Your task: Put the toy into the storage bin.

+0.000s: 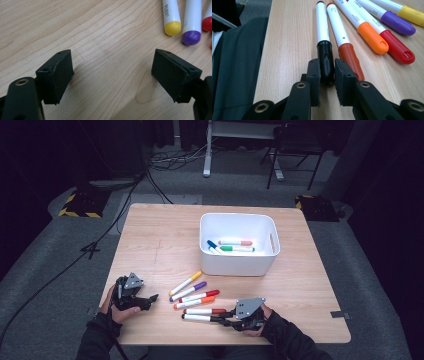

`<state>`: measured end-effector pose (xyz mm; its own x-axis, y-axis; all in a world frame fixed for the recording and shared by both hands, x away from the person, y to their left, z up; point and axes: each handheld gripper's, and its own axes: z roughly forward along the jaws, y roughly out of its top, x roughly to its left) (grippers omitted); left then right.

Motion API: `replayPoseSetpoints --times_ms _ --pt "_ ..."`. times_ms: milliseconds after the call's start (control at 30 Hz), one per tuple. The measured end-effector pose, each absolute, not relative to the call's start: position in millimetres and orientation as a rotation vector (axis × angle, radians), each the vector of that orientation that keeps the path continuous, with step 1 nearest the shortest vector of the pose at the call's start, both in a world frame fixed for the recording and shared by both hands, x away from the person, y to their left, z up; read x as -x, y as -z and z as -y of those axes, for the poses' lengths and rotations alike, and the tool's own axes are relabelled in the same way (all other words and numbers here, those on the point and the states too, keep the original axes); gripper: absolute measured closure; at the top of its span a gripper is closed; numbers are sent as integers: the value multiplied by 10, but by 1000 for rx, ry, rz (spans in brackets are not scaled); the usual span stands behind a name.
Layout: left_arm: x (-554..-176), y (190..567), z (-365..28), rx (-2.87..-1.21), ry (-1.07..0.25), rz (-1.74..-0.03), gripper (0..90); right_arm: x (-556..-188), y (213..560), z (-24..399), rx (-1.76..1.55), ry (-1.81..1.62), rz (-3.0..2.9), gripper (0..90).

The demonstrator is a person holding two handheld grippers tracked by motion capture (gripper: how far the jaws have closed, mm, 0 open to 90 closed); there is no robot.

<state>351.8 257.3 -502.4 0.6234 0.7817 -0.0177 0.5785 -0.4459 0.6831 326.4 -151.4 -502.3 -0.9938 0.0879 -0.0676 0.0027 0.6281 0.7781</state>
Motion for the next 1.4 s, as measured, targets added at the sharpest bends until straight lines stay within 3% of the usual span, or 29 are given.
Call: replayPoseSetpoints --times_ms 1400 --pt "-3526 5027 -2566 -2180 -392 -1065 160 -3335 4625 1897 -147 -1479 -2592 750"
